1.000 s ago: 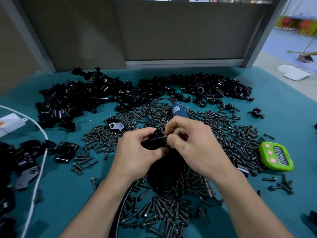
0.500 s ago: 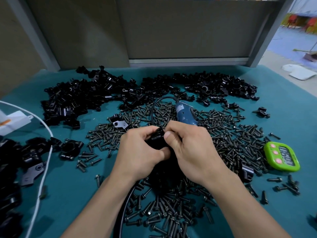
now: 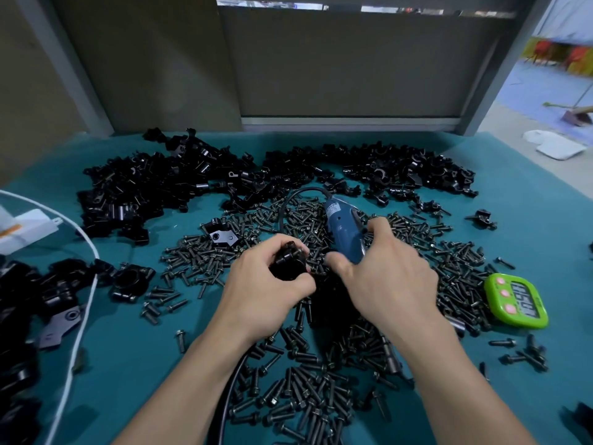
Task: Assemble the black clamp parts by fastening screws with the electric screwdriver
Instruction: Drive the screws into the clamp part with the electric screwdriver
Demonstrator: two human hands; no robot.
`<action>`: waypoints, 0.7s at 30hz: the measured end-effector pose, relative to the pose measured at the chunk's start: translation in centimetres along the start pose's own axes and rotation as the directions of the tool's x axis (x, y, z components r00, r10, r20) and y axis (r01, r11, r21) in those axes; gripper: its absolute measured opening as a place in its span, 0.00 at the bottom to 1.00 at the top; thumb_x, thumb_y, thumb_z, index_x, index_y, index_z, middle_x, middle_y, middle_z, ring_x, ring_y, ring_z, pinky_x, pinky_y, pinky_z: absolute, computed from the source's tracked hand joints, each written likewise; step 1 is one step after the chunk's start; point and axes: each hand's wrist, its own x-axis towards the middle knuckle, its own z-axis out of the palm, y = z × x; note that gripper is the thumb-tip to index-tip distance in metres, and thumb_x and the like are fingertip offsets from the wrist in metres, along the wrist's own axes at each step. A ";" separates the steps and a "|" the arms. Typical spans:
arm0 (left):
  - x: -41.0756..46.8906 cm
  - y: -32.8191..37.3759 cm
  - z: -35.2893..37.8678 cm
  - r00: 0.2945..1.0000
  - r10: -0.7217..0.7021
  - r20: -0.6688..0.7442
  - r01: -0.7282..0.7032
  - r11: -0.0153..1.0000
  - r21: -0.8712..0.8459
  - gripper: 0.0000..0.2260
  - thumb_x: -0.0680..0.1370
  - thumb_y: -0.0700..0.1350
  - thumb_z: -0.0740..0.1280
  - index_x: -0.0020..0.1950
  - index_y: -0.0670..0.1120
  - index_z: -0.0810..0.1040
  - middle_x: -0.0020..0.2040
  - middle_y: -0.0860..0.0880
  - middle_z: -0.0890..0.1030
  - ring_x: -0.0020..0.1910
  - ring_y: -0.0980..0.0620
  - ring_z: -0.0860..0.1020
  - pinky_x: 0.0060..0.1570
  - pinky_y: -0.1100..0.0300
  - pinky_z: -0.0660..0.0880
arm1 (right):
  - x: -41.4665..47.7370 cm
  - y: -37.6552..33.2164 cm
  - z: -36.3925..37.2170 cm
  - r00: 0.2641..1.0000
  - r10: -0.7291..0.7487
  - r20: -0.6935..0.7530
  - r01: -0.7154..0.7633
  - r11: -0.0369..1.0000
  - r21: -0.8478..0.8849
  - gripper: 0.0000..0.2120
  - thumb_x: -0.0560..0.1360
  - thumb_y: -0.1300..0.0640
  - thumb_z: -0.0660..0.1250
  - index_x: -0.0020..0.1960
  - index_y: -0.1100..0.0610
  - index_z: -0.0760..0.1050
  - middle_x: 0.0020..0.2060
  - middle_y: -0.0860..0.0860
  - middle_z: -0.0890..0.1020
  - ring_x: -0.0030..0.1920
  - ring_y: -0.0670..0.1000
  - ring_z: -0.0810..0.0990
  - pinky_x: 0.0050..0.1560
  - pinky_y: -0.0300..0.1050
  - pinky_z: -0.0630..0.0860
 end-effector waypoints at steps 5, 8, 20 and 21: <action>-0.1 -0.1 0.2 1.000 0.007 -0.019 -0.006 1.000 0.019 0.18 0.69 0.42 0.76 0.51 0.63 0.83 0.43 0.59 0.86 0.39 0.56 0.84 0.40 0.57 0.81 | 1.1 -0.9 0.5 0.997 0.031 0.065 -0.027 0.997 -0.071 0.28 0.73 0.39 0.73 0.63 0.51 0.64 0.36 0.49 0.70 0.41 0.59 0.76 0.41 0.50 0.70; -0.2 -0.2 -0.1 0.998 0.002 -0.058 -0.001 1.000 0.016 0.17 0.68 0.42 0.75 0.49 0.63 0.83 0.39 0.60 0.85 0.30 0.59 0.80 0.30 0.62 0.77 | 2.5 0.1 -0.6 0.983 0.051 0.174 -0.090 0.971 0.220 0.20 0.69 0.42 0.76 0.53 0.49 0.71 0.39 0.49 0.80 0.38 0.54 0.82 0.41 0.50 0.80; 0.4 0.2 -1.3 0.965 0.002 -0.263 -0.131 0.871 -0.473 0.12 0.66 0.41 0.72 0.46 0.53 0.85 0.43 0.47 0.86 0.29 0.53 0.77 0.30 0.61 0.75 | 2.9 0.8 -0.9 0.849 -0.409 0.336 -0.498 -0.404 0.767 0.23 0.74 0.63 0.64 0.68 0.65 0.72 0.47 0.61 0.83 0.42 0.54 0.83 0.44 0.48 0.84; 0.6 0.1 -1.7 0.958 -0.058 -0.282 -0.104 0.843 -0.527 0.12 0.67 0.39 0.71 0.46 0.52 0.86 0.43 0.47 0.86 0.30 0.54 0.77 0.29 0.62 0.74 | 2.9 0.6 -0.7 0.846 -0.430 0.314 -0.501 -0.442 0.744 0.24 0.72 0.65 0.62 0.67 0.64 0.73 0.47 0.59 0.82 0.42 0.54 0.82 0.47 0.49 0.82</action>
